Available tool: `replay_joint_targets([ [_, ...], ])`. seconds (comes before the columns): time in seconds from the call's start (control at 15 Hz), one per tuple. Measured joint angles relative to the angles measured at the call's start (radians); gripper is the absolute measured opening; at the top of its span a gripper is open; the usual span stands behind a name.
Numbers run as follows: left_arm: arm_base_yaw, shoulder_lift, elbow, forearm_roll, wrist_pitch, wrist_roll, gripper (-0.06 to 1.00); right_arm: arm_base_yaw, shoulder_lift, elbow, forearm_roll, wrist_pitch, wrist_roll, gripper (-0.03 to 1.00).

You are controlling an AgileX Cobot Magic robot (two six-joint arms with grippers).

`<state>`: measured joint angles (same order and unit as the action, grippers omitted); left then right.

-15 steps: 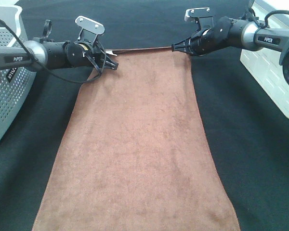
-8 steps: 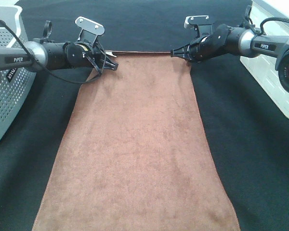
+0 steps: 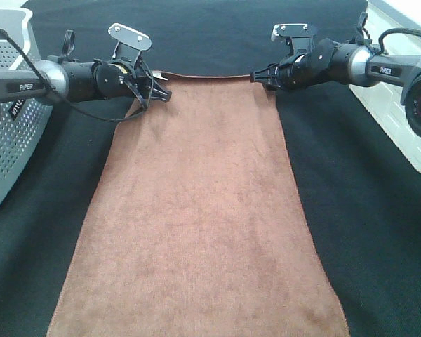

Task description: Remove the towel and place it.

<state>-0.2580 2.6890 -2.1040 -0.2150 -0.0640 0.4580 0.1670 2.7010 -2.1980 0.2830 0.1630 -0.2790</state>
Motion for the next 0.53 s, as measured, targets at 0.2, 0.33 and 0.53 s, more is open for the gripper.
replay_joint_targets([
  [0.2, 0.0, 0.0, 0.0, 0.0, -0.017, 0.0, 0.34, -0.007, 0.0, 0.0, 0.0, -0.003, 0.0, 0.63],
  [0.33, 0.004, 0.0, 0.0, 0.0, -0.021, 0.0, 0.39, -0.012, 0.0, 0.0, 0.0, 0.01, 0.0, 0.63],
  [0.53, 0.006, 0.0, 0.0, 0.0, -0.024, 0.0, 0.39, -0.014, 0.0, 0.0, 0.001, 0.023, 0.0, 0.64],
])
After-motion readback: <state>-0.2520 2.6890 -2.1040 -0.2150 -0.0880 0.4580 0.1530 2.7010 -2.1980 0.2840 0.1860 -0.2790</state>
